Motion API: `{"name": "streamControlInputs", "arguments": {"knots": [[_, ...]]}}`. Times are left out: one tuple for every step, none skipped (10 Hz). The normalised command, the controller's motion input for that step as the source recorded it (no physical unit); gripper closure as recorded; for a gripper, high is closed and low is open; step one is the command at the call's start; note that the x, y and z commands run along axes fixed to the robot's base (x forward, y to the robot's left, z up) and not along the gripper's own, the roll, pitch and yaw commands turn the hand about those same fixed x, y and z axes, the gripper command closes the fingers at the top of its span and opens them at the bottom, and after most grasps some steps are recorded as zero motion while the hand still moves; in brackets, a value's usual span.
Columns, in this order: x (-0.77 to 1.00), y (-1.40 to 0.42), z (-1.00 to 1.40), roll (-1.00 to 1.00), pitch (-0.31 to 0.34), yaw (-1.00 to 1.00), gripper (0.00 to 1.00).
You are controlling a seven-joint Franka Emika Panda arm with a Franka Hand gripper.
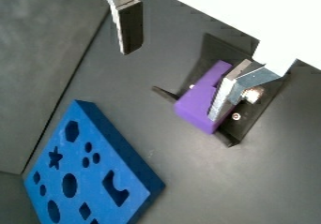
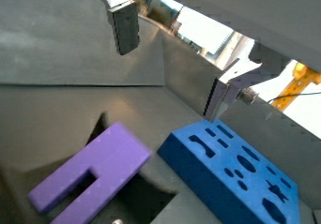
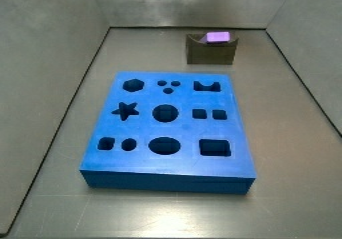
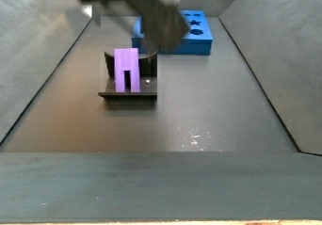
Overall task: Pick up the double-square object. Move up. Rotate the double-square object. Place the double-square object on the fixture. Regrasp the double-square object. Move to above the board. Insert the double-square object.
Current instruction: Regrasp the double-square object.
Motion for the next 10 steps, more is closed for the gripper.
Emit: {"name": "streamControlInputs", "arguments": {"knots": [[-0.13,-0.92,0.58,1.0,0.029,0.03,0.0],[-0.1,-0.77,0.37,1.0,0.028,0.03,0.0],[-0.05,-0.54,0.1,1.0,0.025,0.03,0.0],[-0.03,-0.37,0.03,1.0,0.024,0.03,0.0],[-0.04,-0.1,0.04,1.0,0.021,0.03,0.0],[-0.04,-0.03,0.04,1.0,0.019,0.03,0.0],[-0.04,-0.04,0.01,1.0,0.013,0.03,0.0],[-0.04,-0.04,0.01,1.0,0.008,0.03,0.0],[-0.04,-0.03,0.01,1.0,0.001,0.03,0.0],[-0.04,-0.03,0.01,1.0,-0.003,0.03,0.0]]}}
